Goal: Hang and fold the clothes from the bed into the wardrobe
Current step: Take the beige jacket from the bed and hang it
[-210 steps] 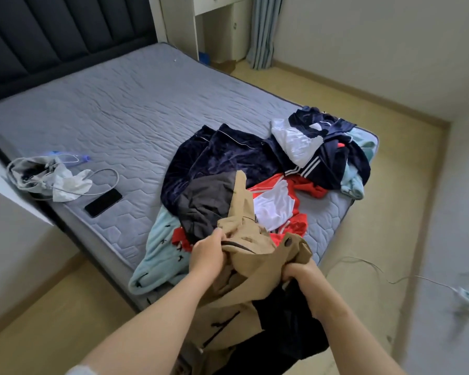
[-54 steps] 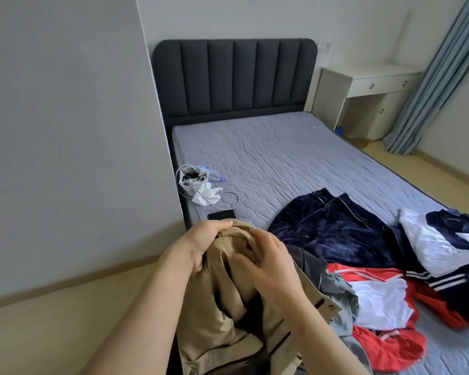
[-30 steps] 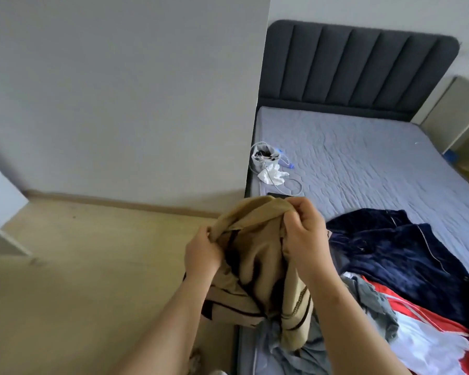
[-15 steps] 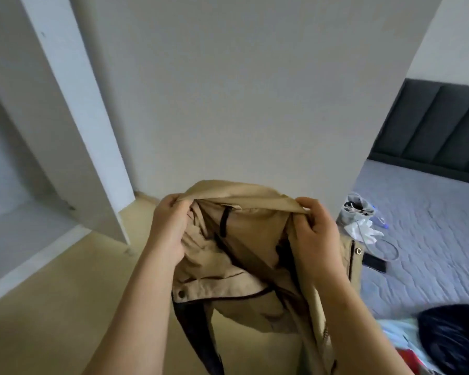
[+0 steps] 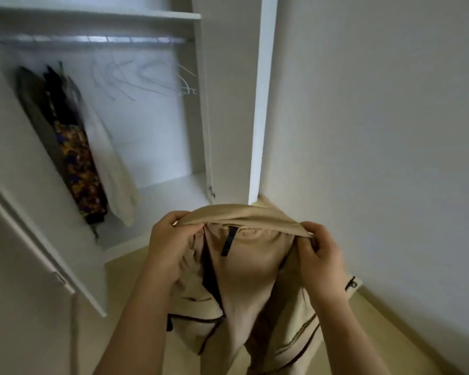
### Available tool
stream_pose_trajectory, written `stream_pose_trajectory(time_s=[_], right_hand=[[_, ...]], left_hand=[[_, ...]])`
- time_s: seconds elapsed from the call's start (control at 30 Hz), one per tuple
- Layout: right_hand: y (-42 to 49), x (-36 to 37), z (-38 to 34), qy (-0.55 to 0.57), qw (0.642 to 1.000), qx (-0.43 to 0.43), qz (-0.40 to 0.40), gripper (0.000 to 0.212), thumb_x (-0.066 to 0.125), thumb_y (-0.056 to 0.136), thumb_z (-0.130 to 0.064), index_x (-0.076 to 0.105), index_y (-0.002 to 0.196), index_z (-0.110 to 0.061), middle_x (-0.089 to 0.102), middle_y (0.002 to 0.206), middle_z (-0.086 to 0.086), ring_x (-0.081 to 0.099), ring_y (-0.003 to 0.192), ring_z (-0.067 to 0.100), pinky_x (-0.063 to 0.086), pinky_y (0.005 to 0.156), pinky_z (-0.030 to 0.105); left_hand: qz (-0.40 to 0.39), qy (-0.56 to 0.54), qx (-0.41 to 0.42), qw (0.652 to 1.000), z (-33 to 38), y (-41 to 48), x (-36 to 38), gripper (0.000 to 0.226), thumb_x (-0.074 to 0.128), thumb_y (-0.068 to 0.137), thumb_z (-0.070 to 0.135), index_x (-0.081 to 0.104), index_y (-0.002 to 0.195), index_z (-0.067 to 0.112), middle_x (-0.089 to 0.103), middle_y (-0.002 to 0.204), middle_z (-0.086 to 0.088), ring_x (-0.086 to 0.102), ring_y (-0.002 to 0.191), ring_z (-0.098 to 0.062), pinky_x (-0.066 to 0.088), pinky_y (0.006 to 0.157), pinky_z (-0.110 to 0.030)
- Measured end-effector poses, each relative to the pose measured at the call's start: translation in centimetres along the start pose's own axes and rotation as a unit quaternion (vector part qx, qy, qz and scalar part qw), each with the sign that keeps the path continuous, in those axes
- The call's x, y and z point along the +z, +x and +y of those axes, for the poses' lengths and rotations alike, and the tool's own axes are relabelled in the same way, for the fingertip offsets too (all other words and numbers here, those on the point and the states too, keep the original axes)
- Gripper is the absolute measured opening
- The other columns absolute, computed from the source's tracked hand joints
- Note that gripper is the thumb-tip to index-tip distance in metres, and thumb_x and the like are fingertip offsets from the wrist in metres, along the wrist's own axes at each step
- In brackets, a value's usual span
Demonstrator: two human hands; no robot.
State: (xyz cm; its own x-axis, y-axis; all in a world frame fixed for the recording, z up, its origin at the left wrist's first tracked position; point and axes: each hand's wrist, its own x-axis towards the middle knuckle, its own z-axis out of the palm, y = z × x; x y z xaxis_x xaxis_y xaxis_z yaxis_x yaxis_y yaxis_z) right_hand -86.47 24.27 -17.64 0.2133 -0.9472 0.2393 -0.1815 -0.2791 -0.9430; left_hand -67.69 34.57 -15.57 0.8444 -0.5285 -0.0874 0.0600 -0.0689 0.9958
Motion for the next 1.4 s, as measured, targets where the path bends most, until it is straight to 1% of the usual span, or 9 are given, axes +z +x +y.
stream_pose_trajectory(time_s=[0.07,0.27,0.37,0.57,0.7,0.97,1.17,1.27,1.4], right_hand=[[1.0,3.1,-0.3,-0.001,0.999,0.001,-0.038,0.033,0.051,0.089,-0.010,0.057,0.076,-0.040,0.062,0.064,-0.013,0.056,0.062,0.005,0.048,0.066,0.031],[5.5,12.4,-1.8,0.016,0.988,-0.057,-0.139,0.027,0.051,0.089,-0.011,0.058,0.081,-0.036,0.059,0.075,-0.032,0.054,0.070,-0.008,0.041,0.056,0.008],[8.5,16.9,-2.0,0.038,0.979,-0.062,-0.190,0.027,0.051,0.091,-0.013,0.056,0.081,-0.038,0.061,0.071,-0.019,0.055,0.071,-0.009,0.041,0.058,0.008],[18.1,24.0,-2.5,0.026,0.956,-0.084,-0.279,0.027,0.052,0.092,-0.016,0.053,0.078,-0.039,0.061,0.077,-0.017,0.056,0.070,-0.003,0.036,0.058,0.006],[23.9,29.3,-2.7,0.008,0.938,-0.097,-0.332,0.021,0.051,0.093,-0.014,0.054,0.082,-0.032,0.060,0.074,-0.013,0.054,0.066,-0.001,0.039,0.051,0.005],[27.6,41.5,-1.9,-0.006,0.894,-0.032,-0.447,0.026,0.052,0.090,-0.008,0.055,0.079,-0.032,0.065,0.077,-0.005,0.061,0.072,0.012,0.045,0.058,0.016],[31.2,51.1,-3.2,-0.019,0.891,-0.068,-0.448,0.017,0.056,0.090,-0.017,0.056,0.077,-0.029,0.062,0.076,-0.008,0.058,0.073,0.006,0.041,0.060,0.015],[33.4,56.3,-5.0,-0.036,0.898,-0.072,-0.433,0.014,0.061,0.087,-0.019,0.057,0.075,-0.025,0.061,0.073,-0.006,0.057,0.071,0.007,0.039,0.059,0.017],[35.8,63.1,-8.1,-0.048,0.895,-0.074,-0.438,0.013,0.067,0.081,-0.016,0.057,0.074,-0.018,0.061,0.073,-0.003,0.056,0.068,0.010,0.039,0.058,0.018]], left_hand=[[0.049,-0.043,-0.012,0.998,-0.2,1.5,-1.7,0.011,0.069,0.080,0.012,0.064,0.079,0.022,0.066,0.082,-0.002,0.062,0.077,-0.017,0.045,0.060,-0.024],[0.192,-0.102,-0.001,0.976,0.2,7.0,-6.0,0.010,0.067,0.082,0.013,0.065,0.090,0.020,0.064,0.094,-0.003,0.061,0.084,-0.015,0.047,0.066,-0.023],[0.247,-0.115,-0.006,0.962,0.4,10.6,-7.0,0.011,0.064,0.084,0.010,0.061,0.091,0.018,0.063,0.090,-0.005,0.061,0.082,-0.019,0.052,0.073,-0.032],[0.308,-0.175,-0.033,0.934,3.8,20.7,-6.1,0.015,0.057,0.084,0.000,0.054,0.077,0.013,0.054,0.076,-0.007,0.050,0.065,-0.017,0.043,0.051,-0.026],[0.335,-0.189,-0.007,0.923,5.6,27.1,-5.5,0.013,0.050,0.090,0.002,0.056,0.099,0.007,0.054,0.080,-0.005,0.050,0.068,-0.015,0.046,0.046,-0.016],[0.323,-0.236,0.010,0.917,6.2,34.4,-8.8,0.025,0.041,0.093,0.004,0.055,0.076,0.014,0.058,0.069,-0.001,0.058,0.057,-0.011,0.051,0.047,-0.021],[0.311,-0.350,-0.015,0.884,7.3,43.9,-12.0,0.035,0.032,0.098,0.008,0.048,0.128,0.000,0.060,0.105,-0.017,0.058,0.080,-0.024,0.049,0.085,-0.033],[0.304,-0.377,-0.022,0.874,8.9,49.1,-13.6,0.034,0.031,0.100,0.013,0.052,0.122,-0.001,0.049,0.130,-0.018,0.052,0.078,-0.020,0.044,0.089,-0.030],[0.248,-0.372,-0.031,0.894,10.5,55.3,-16.6,0.027,0.033,0.096,0.005,0.053,0.111,-0.005,0.058,0.086,-0.014,0.053,0.071,-0.021,0.047,0.073,-0.036]])
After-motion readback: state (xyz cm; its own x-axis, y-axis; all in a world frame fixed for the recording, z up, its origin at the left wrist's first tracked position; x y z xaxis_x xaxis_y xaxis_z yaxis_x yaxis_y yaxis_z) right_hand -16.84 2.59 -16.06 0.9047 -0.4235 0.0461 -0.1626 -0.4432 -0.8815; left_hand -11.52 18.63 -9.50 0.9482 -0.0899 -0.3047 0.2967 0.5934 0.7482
